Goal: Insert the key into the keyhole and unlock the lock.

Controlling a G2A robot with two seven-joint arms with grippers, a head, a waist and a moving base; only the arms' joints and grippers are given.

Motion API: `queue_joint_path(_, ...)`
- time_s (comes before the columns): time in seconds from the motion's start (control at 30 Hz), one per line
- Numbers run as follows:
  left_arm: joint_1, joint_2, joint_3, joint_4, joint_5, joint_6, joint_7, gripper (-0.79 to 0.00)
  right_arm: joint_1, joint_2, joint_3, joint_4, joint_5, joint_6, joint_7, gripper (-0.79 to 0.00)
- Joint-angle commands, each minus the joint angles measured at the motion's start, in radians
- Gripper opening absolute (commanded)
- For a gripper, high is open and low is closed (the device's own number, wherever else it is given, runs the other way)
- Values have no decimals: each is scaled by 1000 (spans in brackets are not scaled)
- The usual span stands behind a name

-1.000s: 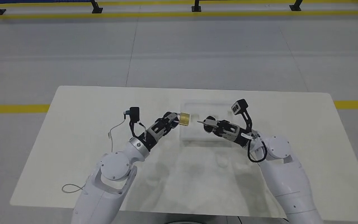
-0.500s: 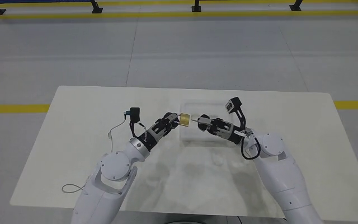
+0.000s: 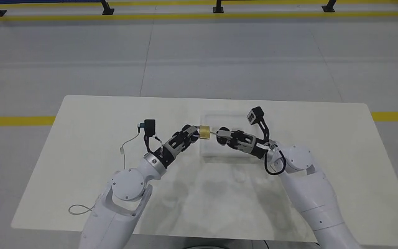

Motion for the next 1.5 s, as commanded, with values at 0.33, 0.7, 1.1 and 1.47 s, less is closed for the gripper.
queue_joint_path(0.33,-4,2,1,7,4,-21,-8,-785,-20,15,37,-2,26,-8,39,-785)
queue_joint_path(0.7,-14,15,-21,26,5,-56,-126,-785,-15,30,63,9,70,-19,143,-785)
queue_joint_path(1.1,-10,20,-11,20,0,-59,-137,-785,-12,39,49,13,63,-12,167,-785)
queue_joint_path(1.47,-19,24,-4,23,-12,-55,-135,-785,-3,43,34,20,66,-15,156,-785)
